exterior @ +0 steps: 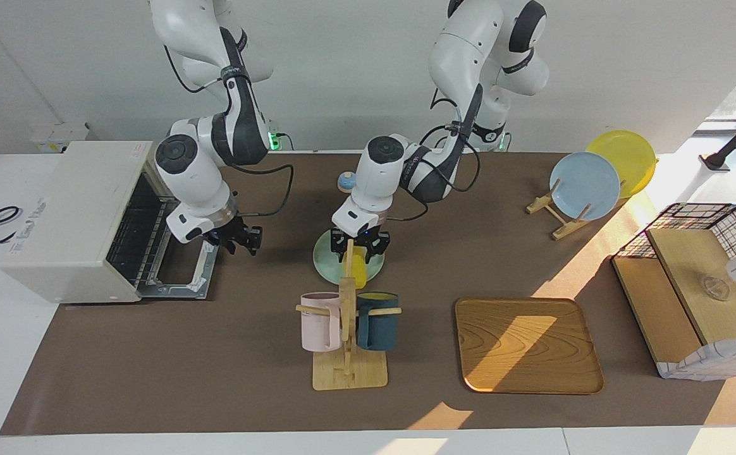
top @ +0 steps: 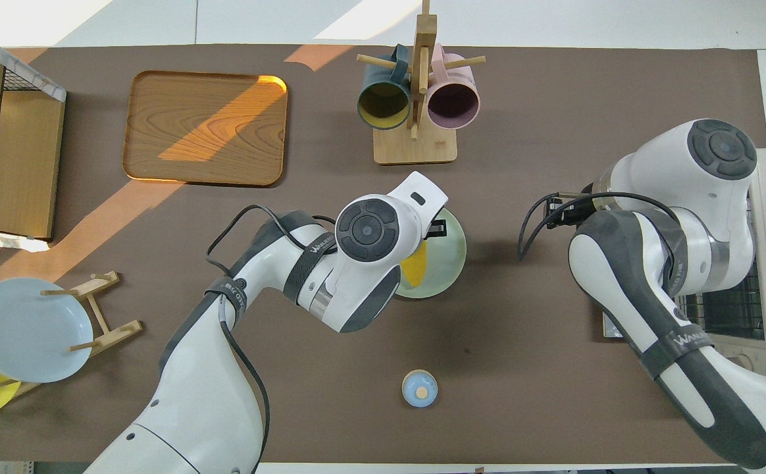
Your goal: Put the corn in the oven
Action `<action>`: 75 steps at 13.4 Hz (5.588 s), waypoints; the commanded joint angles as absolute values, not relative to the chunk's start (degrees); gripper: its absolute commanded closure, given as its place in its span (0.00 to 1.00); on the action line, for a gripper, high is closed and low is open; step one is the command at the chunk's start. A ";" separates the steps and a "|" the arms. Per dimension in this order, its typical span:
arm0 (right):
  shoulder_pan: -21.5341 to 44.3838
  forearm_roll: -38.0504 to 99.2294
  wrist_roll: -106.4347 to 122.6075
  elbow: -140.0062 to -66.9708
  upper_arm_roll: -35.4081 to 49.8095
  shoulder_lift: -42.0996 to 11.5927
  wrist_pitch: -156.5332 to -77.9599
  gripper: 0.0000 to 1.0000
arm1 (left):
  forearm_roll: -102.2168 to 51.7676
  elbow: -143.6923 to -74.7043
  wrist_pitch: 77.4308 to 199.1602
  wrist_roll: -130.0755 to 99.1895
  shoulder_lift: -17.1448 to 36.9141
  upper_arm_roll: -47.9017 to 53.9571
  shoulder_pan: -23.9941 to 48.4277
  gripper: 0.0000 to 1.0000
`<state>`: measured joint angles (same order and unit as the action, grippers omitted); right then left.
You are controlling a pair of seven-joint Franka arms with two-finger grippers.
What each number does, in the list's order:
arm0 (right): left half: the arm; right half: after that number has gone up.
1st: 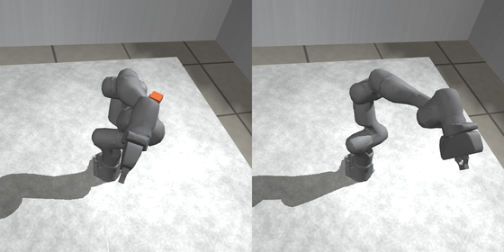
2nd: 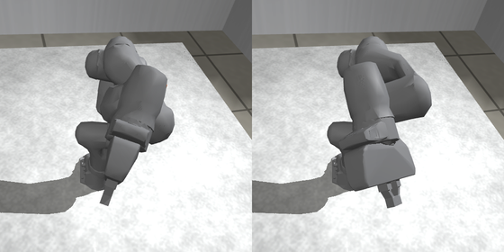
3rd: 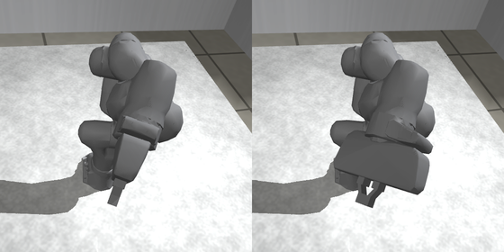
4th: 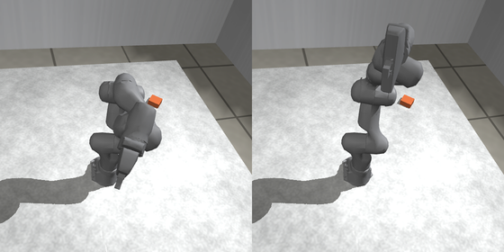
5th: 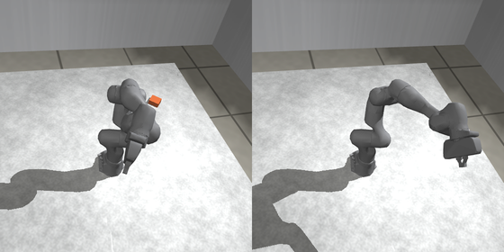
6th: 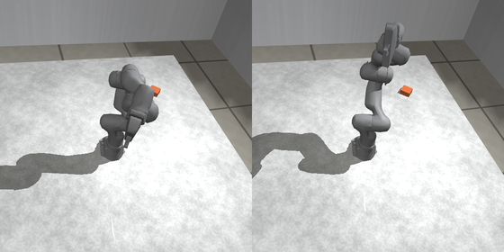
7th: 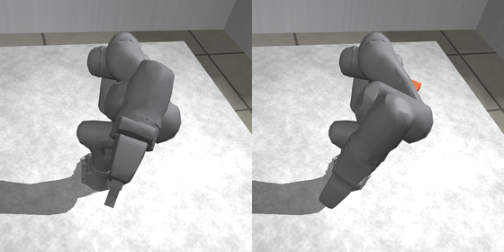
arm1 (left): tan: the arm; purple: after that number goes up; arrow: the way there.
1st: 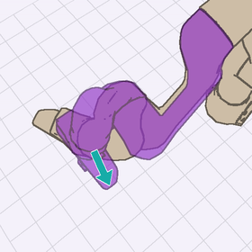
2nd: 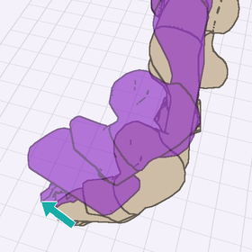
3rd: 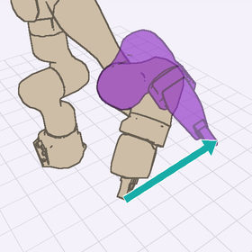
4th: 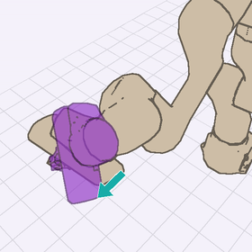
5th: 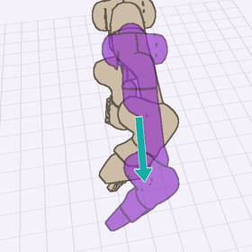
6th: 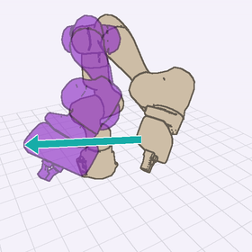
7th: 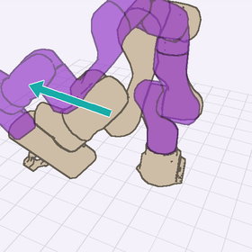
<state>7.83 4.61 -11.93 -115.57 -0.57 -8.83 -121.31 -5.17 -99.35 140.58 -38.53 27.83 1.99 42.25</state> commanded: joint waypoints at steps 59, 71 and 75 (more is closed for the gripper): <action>5.38 -9.84 -13.74 -108.72 -0.70 -6.94 -104.24 1.00 | -0.79 -97.91 93.69 -4.13 -2.81 1.14 7.82 0.00; -5.62 -9.32 -2.47 -118.83 -0.62 -4.04 -112.33 1.00 | -0.79 -97.91 93.69 -4.13 -2.81 1.14 7.82 0.00; -5.54 -8.96 -2.63 -118.74 -0.53 -4.04 -112.24 0.72 | -0.79 -97.91 93.69 -4.13 -2.81 1.14 7.82 0.00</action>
<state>-4.51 -9.29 -3.95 -116.96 -1.19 -5.16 -111.01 -1.85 -95.84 92.58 -4.33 -0.98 1.21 7.90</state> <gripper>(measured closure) 0.921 0.000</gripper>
